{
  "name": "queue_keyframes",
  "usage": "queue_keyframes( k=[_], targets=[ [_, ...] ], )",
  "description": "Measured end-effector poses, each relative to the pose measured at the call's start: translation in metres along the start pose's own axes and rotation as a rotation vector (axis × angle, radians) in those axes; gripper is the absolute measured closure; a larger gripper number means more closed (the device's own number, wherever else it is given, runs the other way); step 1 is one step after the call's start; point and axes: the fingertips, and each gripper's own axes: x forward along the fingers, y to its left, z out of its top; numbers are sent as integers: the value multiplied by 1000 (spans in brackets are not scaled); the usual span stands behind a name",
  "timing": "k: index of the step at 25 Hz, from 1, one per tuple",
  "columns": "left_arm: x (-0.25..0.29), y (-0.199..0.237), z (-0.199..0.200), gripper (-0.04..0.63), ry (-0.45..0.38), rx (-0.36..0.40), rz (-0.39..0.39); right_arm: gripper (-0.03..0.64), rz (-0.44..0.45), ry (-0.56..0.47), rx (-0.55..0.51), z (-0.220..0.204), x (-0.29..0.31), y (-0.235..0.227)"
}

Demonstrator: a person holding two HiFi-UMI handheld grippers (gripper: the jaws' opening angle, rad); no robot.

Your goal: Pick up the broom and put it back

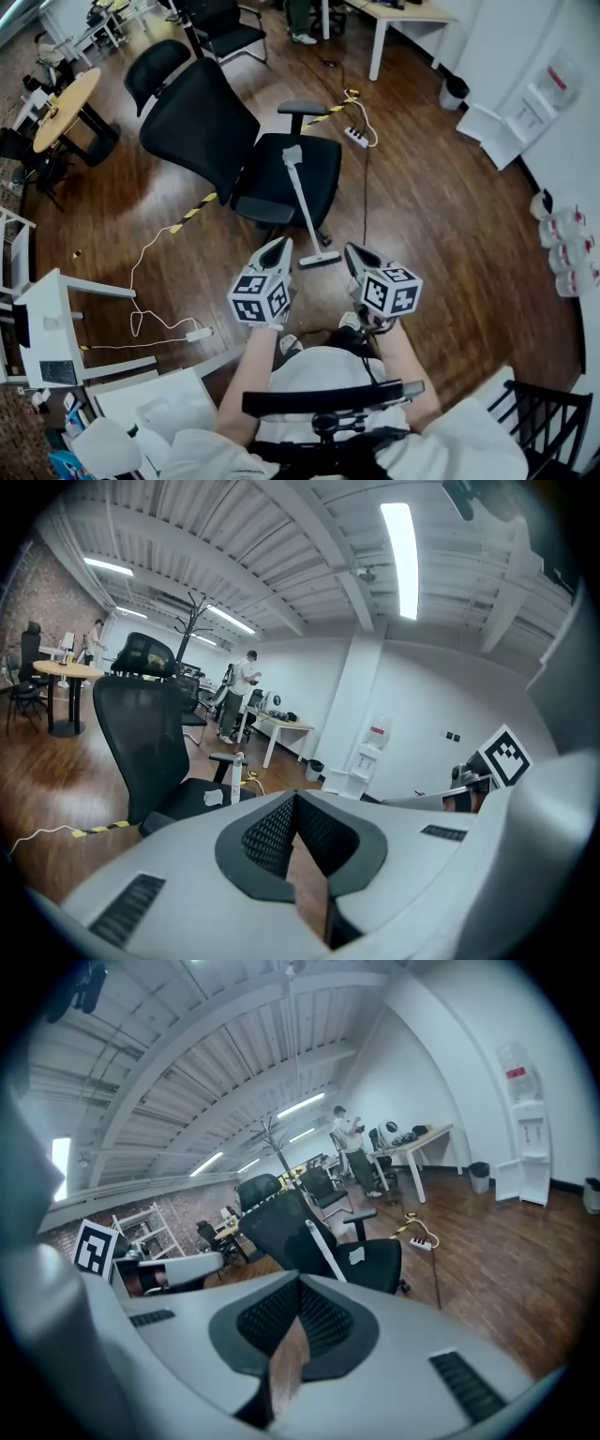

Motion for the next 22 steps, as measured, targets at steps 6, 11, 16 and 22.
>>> queue_keyframes(
  k=[6, 11, 16, 22],
  targets=[
    [-9, 2, 3, 589, -16, -5, -25, 604, -44, 1, -13, -8, -13, 11],
    [-15, 0, 9, 589, -29, 13, -29, 606, -55, -9, -33, -1, -18, 14],
    [-17, -5, 10, 589, -34, 21, -34, 606, -42, -15, -60, 6, -18, 21],
    [-21, -1, 17, 589, -45, 27, -24, 606, -35, -24, -65, 12, -13, 26]
  ],
)
